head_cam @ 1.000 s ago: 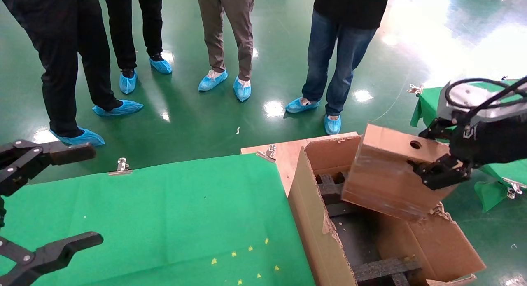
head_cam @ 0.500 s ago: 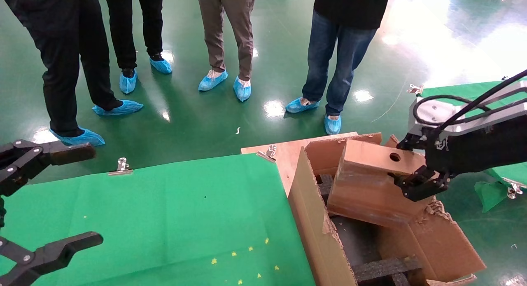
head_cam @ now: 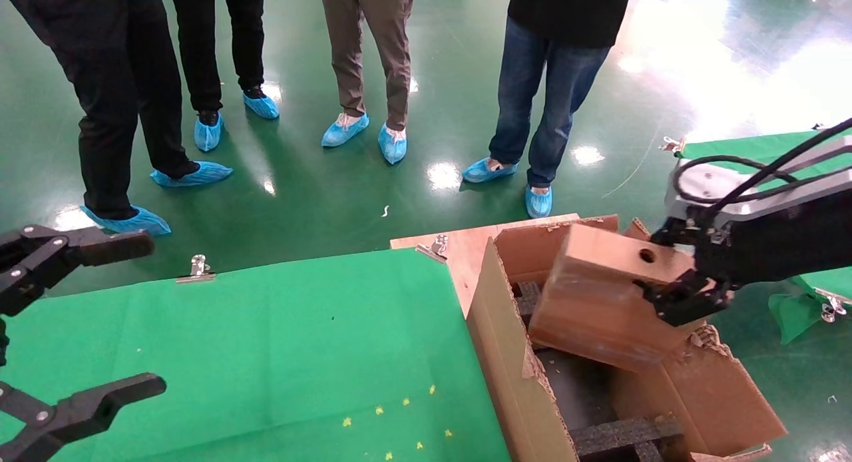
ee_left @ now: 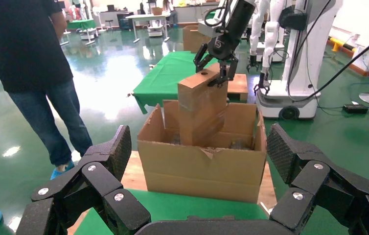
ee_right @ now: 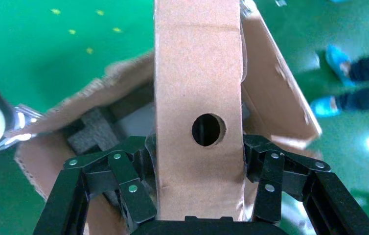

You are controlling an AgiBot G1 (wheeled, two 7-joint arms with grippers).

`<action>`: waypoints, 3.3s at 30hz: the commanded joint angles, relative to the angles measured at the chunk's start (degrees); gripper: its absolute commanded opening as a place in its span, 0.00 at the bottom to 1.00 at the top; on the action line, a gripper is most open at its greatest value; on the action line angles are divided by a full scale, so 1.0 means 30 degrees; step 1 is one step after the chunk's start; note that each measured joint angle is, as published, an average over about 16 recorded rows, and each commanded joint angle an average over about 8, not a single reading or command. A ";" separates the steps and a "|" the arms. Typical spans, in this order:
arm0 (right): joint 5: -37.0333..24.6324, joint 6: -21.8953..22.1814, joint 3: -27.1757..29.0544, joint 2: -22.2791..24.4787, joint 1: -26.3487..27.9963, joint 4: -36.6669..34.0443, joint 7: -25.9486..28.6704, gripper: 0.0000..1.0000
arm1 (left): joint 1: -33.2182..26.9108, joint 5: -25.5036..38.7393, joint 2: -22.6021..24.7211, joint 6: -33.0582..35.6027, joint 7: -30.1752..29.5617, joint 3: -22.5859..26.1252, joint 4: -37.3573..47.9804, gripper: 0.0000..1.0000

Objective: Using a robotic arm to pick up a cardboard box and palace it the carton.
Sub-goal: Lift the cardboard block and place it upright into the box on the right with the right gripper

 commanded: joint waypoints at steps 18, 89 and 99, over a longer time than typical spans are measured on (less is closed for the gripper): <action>-0.3649 0.4113 -0.1497 0.1552 -0.2358 0.1811 0.9338 0.00 | -0.0001 -0.0001 -0.0001 0.0000 0.0001 0.0002 0.0001 1.00; -1.1888 1.0802 -0.4709 -0.1757 -0.8550 0.1997 2.5707 0.00 | -0.0003 -0.0006 -0.0003 -0.0003 0.0005 0.0009 0.0001 1.00; -1.2435 1.1759 -0.5082 -0.2191 -0.9592 0.1955 2.6417 0.00 | -0.0003 -0.0007 -0.0004 -0.0003 0.0005 0.0010 0.0001 1.00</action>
